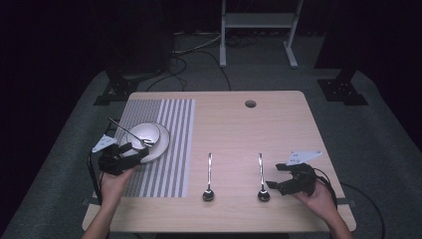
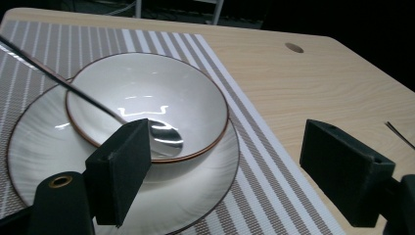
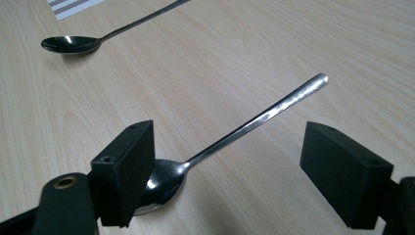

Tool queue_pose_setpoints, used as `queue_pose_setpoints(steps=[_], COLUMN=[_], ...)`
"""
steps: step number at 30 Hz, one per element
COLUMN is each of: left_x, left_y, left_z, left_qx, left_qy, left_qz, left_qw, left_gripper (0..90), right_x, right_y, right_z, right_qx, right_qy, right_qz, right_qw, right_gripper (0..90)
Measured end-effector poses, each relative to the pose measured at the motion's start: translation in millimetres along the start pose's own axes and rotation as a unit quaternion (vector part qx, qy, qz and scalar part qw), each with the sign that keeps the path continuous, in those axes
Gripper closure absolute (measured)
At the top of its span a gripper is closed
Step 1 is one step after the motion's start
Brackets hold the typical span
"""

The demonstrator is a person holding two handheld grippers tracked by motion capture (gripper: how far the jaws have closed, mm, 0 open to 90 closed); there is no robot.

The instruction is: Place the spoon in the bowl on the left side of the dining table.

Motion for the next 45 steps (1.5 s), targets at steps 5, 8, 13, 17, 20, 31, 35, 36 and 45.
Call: queue_pose_setpoints(steps=[5, 8, 13, 17, 20, 31, 35, 36, 45], left_x=[-0.9, -0.2, 0.4, -0.9, -1.2, 0.4, -0.7, -0.7, 0.1], left_y=[-3.8, -6.4, -8.5, -10.9, -13.0, -21.4, -24.2, -24.2, -32.3], left_z=[-6.8, -11.3, -14.9, -20.3, -24.0, -35.0, -41.6, -41.6, -62.6], left_qx=[0.002, 0.006, 0.010, 0.014, 0.019, 0.027, 0.033, 0.033, 0.052], left_qy=[-0.009, -0.015, -0.019, -0.025, -0.027, -0.035, -0.037, -0.037, -0.054], left_qz=[0.002, 0.007, 0.009, 0.009, 0.009, 0.008, 0.008, 0.008, 0.007], left_qw=[1.0000, 0.9998, 0.9997, 0.9995, 0.9994, 0.9990, 0.9987, 0.9987, 0.9972], left_gripper=[18.3, 17.5, 17.5, 17.5, 17.5, 17.4, 17.4, 17.4, 15.5], right_x=[0.0, 0.0, 0.3, 0.1, 0.0, 0.0, 0.3, 0.3, 0.2], right_y=[-0.2, 0.6, 0.6, 0.3, 0.4, 0.3, 0.5, 0.4, 1.4], right_z=[0.4, 0.0, 0.0, 0.1, 0.2, 0.1, 0.0, 0.0, -0.2], right_qx=[0.000, 0.000, 0.000, -0.001, -0.001, -0.001, -0.001, 0.000, 0.002], right_qy=[0.001, 0.001, 0.001, 0.001, 0.001, 0.001, 0.001, -0.001, -0.001], right_qz=[0.001, -0.001, 0.001, 0.000, 0.000, 0.000, 0.001, 0.001, -0.001], right_qw=[1.0000, 1.0000, 1.0000, 1.0000, 1.0000, 1.0000, 1.0000, 1.0000, 1.0000], right_gripper=[19.6, 19.6, 19.6, 19.6, 19.6, 19.6, 19.6, 19.6, 19.6])
Point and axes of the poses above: each handheld gripper's, and its own axes: y roughly backward along the jaws, x roughly out of its underside, z roughly to its left, the point moved 3 cm from there along -y, roughly forward along the jaws
